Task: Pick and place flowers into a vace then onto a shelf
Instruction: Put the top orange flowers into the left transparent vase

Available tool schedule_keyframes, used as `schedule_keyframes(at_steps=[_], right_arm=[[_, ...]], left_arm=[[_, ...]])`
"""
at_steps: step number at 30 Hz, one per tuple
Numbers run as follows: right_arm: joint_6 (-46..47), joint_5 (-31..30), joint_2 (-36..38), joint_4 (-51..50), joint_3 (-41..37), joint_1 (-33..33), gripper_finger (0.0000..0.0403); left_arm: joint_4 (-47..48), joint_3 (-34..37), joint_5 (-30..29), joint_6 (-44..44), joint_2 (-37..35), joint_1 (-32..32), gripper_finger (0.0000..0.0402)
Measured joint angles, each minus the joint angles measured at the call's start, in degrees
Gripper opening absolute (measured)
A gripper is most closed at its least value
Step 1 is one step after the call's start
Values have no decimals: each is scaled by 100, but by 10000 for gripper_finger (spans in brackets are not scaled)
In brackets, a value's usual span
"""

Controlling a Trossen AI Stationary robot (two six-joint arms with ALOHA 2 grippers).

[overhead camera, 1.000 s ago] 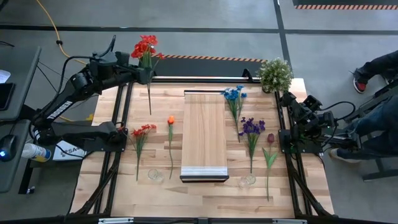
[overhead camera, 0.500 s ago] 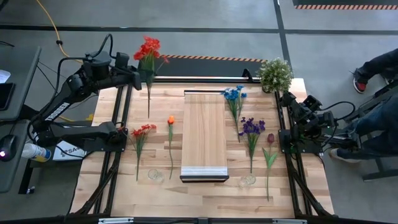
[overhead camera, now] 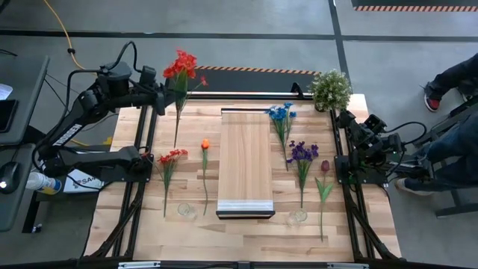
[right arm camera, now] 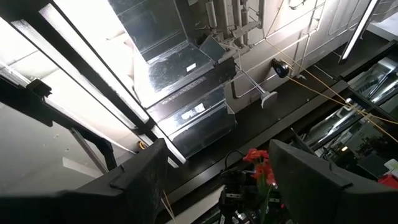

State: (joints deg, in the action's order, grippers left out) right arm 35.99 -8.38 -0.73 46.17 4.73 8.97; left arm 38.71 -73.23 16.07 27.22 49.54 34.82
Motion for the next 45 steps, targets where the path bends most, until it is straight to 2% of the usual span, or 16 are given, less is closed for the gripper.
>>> schedule_keyframes(at_steps=[16, 23, 29, 39, 45], right_arm=[[2, 22, 0, 0, 0, 0, 268], [2, 20, 0, 0, 0, 0, 266], [2, 20, 0, 0, 0, -1, 267], [-13, 20, 0, -2, 0, -2, 267], [0, 20, 0, -2, 0, -1, 268]], left_arm=[[18, 0, 911, -135, -259, -1, 40], [20, 0, 982, -329, -339, -123, 40], [13, 4, 240, -623, -314, -1021, 40], [-233, 12, -1740, -797, -155, -2860, 40], [-596, 356, -2588, -685, -127, -3774, 40]])
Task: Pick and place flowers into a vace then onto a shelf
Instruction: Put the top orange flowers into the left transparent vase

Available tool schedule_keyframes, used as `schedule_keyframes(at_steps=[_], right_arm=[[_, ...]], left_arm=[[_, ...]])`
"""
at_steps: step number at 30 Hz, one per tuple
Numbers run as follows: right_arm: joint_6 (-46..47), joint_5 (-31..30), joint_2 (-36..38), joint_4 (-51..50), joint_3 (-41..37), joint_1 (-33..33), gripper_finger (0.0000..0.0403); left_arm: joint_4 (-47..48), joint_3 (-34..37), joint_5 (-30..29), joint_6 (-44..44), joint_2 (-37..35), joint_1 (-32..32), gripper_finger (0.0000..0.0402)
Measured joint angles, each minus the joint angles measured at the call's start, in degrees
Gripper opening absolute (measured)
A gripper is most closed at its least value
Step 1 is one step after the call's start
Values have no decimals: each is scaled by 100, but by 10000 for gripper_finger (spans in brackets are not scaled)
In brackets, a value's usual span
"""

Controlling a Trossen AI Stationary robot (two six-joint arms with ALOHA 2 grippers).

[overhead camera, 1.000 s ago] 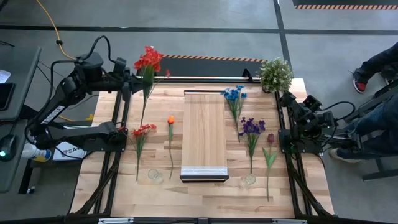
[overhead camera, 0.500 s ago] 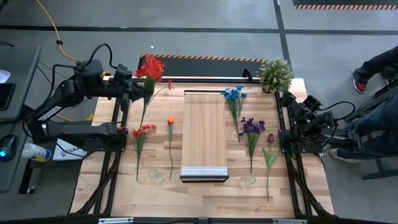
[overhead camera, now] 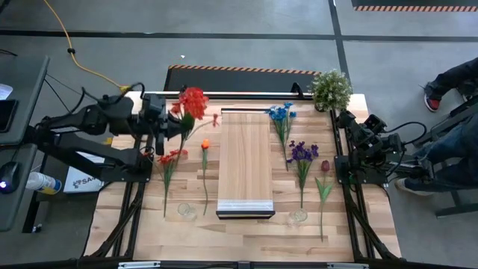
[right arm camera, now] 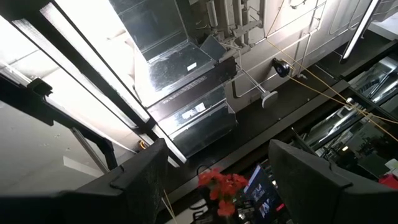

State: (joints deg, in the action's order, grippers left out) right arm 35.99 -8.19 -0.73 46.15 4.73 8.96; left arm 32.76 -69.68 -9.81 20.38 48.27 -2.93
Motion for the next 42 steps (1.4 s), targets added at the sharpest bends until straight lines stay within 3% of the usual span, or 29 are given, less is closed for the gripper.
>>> schedule_keyframes(at_steps=[15, 24, 42], right_arm=[[7, 4, 0, 0, 1, 1, 266], [11, 20, 0, 0, 0, 1, 266], [151, 26, 0, 0, 1, -1, 266]], left_arm=[[20, 501, -2108, 979, -2, -1929, 40], [188, 503, -3690, 1540, -1, -3231, 40], [331, 503, -6118, 2797, 671, -5081, 40]])
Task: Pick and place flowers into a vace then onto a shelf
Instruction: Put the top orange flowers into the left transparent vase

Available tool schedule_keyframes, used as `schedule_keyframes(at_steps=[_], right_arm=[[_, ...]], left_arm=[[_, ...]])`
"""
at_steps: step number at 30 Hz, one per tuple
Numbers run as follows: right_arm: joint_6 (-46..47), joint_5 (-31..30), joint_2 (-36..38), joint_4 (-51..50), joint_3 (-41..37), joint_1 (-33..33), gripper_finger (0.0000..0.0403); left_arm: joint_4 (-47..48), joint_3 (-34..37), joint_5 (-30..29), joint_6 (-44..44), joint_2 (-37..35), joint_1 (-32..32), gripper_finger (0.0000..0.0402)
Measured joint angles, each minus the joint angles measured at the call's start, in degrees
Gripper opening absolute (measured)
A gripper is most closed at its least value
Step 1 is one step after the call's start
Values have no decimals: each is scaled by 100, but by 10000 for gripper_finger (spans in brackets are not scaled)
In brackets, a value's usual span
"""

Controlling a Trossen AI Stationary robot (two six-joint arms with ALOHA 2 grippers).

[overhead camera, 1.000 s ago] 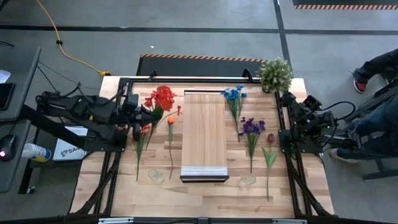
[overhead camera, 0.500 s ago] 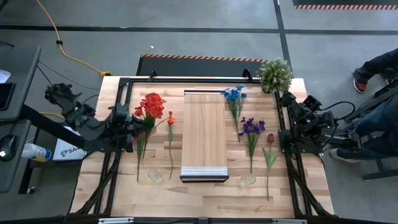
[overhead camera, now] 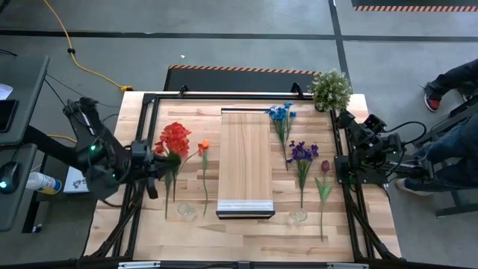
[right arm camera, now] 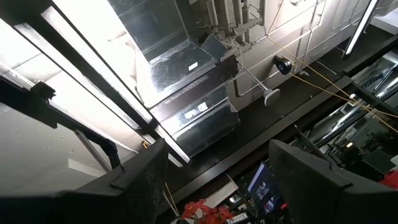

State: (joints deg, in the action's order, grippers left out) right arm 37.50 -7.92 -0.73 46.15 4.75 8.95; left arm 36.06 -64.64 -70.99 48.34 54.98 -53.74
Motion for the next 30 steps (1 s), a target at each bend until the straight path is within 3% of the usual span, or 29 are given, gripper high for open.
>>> schedule_keyframes(at_steps=[13, 30], right_arm=[[7, -2, 0, 2, 1, 0, 268], [131, -4, 0, 3, 0, 2, 267]], left_arm=[[-355, 0, -1844, -3, 441, -1256, 40], [-639, -4, -1914, 8, 1054, -1414, 40]])
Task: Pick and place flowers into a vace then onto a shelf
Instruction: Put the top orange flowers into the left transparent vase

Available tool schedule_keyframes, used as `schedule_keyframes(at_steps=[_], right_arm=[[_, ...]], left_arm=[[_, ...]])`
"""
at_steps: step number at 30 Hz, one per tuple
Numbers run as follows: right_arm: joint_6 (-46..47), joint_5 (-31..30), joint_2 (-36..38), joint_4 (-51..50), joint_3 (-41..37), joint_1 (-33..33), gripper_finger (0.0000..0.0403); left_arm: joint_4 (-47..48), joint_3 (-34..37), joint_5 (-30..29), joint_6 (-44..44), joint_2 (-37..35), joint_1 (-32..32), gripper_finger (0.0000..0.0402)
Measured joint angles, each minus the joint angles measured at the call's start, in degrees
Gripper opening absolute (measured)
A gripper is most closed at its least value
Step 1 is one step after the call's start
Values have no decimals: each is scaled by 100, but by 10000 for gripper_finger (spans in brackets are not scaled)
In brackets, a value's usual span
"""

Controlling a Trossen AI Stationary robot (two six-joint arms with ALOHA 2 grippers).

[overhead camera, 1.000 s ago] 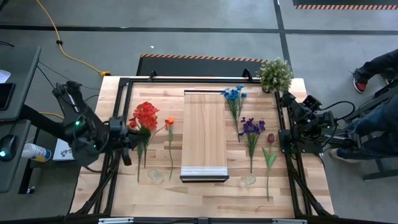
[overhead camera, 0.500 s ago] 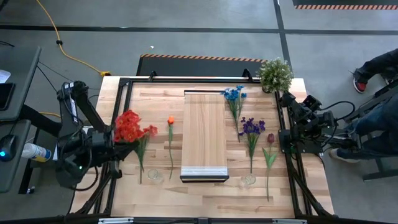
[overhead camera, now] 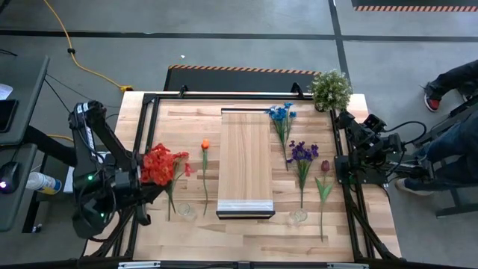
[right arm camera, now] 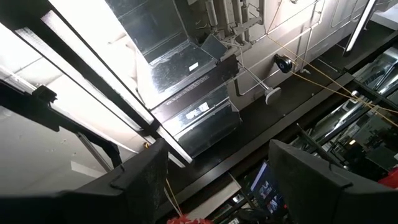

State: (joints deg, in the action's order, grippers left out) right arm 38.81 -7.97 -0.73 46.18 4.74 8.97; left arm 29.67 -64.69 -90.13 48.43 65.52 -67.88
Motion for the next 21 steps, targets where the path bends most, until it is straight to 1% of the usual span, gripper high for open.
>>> schedule_keyframes(at_steps=[6, 15, 21], right_arm=[[-2, 0, 0, -1, 1, 0, 267], [0, 0, 0, -1, 0, 0, 267], [0, 2, 0, -1, -1, -2, 268]], left_arm=[[-17, 0, 13, 46, 157, 35, 40], [-7, 0, 15, 188, 483, 507, 40], [9, 0, 7, 199, 492, 522, 40]])
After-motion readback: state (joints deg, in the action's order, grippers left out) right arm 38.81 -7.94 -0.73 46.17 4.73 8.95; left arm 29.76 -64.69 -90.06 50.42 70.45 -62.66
